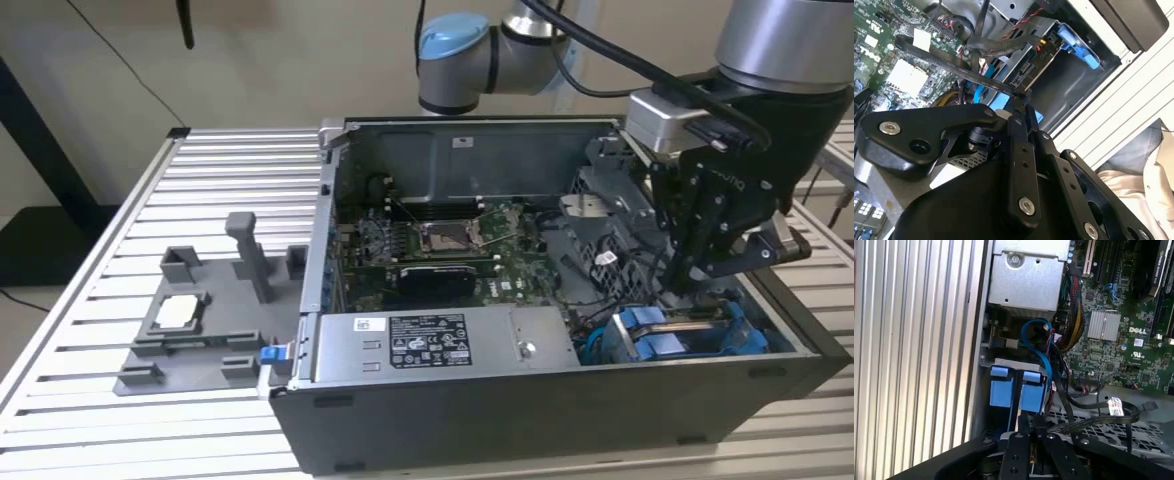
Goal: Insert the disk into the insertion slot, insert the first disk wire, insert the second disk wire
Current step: 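Insert the second disk wire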
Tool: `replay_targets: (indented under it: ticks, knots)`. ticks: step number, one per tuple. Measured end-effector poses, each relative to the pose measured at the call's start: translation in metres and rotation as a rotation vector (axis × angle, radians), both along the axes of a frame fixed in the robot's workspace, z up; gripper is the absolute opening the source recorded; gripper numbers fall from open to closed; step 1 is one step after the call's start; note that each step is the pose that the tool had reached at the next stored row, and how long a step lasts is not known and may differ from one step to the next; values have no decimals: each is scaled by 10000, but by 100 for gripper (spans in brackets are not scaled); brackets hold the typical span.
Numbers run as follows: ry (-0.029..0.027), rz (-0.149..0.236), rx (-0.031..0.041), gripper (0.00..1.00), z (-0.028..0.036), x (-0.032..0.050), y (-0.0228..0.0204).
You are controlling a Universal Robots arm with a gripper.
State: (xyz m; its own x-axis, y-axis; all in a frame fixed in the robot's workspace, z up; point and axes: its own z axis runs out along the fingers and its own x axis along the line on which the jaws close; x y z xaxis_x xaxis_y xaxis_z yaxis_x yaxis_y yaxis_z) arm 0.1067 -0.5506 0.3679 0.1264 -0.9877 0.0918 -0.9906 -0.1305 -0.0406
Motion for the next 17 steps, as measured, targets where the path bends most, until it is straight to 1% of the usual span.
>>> replay_targets:
  ticks: [3,4,5,6,8,9,10,13,15,17]
  knots:
    - [0,-4,10,16,-3,0,0]
    - [1,-16,43,16,-7,0,0]
    - [0,-49,91,16,-11,0,0]
    - [0,-104,144,16,-16,0,0]
    - [-1,-259,226,16,-27,0,0]
    - [1,-363,251,16,-31,1,0]
    - [33,-415,261,16,-33,2,1]
    - [187,-454,282,16,-37,5,-1]
    - [315,-455,320,16,-44,19,-2]
    - [409,-456,375,16,-52,43,-6]
